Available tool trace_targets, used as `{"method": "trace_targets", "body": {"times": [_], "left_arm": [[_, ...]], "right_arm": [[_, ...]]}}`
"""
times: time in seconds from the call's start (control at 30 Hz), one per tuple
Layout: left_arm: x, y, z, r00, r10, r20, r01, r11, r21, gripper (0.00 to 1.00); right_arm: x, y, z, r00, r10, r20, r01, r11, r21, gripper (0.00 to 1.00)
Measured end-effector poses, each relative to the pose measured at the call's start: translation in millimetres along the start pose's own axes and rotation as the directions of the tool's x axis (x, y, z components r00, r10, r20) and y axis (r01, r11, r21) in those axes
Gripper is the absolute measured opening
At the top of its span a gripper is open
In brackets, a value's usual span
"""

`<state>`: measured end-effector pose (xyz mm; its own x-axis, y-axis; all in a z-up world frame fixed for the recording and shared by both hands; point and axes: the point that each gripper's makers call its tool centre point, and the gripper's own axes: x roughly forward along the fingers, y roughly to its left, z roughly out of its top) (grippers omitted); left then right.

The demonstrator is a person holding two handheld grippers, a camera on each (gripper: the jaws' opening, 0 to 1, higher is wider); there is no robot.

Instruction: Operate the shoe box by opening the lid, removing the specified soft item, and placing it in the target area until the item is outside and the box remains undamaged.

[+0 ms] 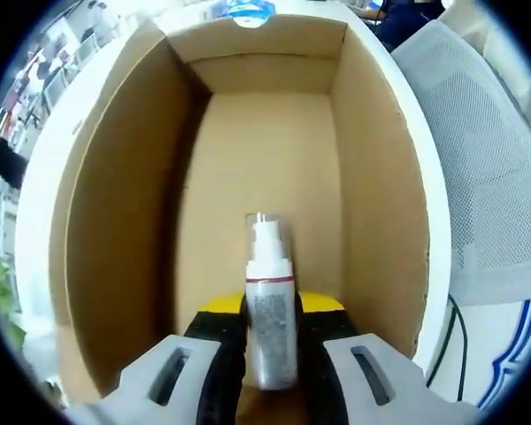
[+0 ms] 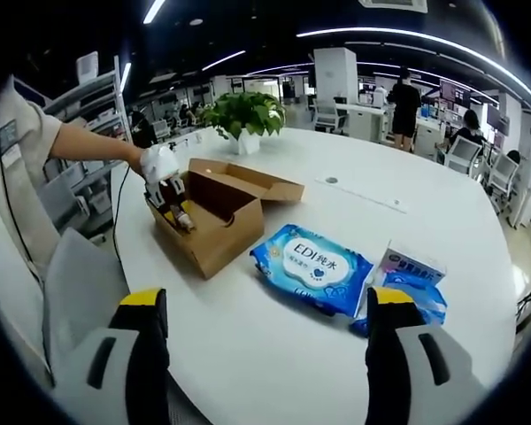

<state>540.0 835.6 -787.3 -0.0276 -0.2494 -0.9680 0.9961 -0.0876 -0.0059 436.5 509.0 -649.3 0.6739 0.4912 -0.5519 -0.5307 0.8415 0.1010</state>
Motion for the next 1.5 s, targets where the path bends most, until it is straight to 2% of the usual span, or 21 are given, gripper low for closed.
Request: {"method": "trace_targets", "body": {"times": [0.37, 0.63, 0.87, 1.0, 1.17, 1.33, 1.5], "left_arm": [[-20, 4.6, 24.5, 0.995, 0.042, 0.086, -0.037, 0.998, -0.06, 0.19], [-32, 5.8, 44.1, 0.985, 0.067, 0.157, -0.049, 0.992, -0.116, 0.19], [-43, 7.1, 60.5, 0.971, 0.101, 0.218, -0.064, 0.983, -0.172, 0.19], [-52, 9.7, 73.6, 0.959, 0.124, 0.255, -0.07, 0.975, -0.212, 0.19], [-66, 12.6, 94.3, 0.938, 0.152, 0.31, -0.076, 0.966, -0.246, 0.19], [-75, 5.3, 117.3, 0.918, 0.147, 0.367, -0.063, 0.971, -0.231, 0.19], [-80, -1.9, 135.4, 0.903, 0.139, 0.406, -0.057, 0.976, -0.208, 0.19]], "right_arm": [[3, 7, 5.6, 1.0, 0.015, 0.024, -0.015, 1.0, 0.001, 0.86], [6, 12, 13.6, 0.998, 0.029, 0.064, -0.028, 1.0, -0.012, 0.82], [9, 16, 19.3, 0.995, 0.042, 0.094, -0.041, 0.999, -0.004, 0.78], [12, 21, 26.2, 0.991, 0.058, 0.123, -0.056, 0.998, -0.027, 0.71], [16, 26, 32.9, 0.987, 0.078, 0.139, -0.075, 0.997, -0.026, 0.65], [22, 33, 40.8, 0.981, 0.104, 0.165, -0.102, 0.995, -0.02, 0.6], [26, 39, 47.1, 0.976, 0.117, 0.186, -0.117, 0.993, -0.011, 0.6]]}}
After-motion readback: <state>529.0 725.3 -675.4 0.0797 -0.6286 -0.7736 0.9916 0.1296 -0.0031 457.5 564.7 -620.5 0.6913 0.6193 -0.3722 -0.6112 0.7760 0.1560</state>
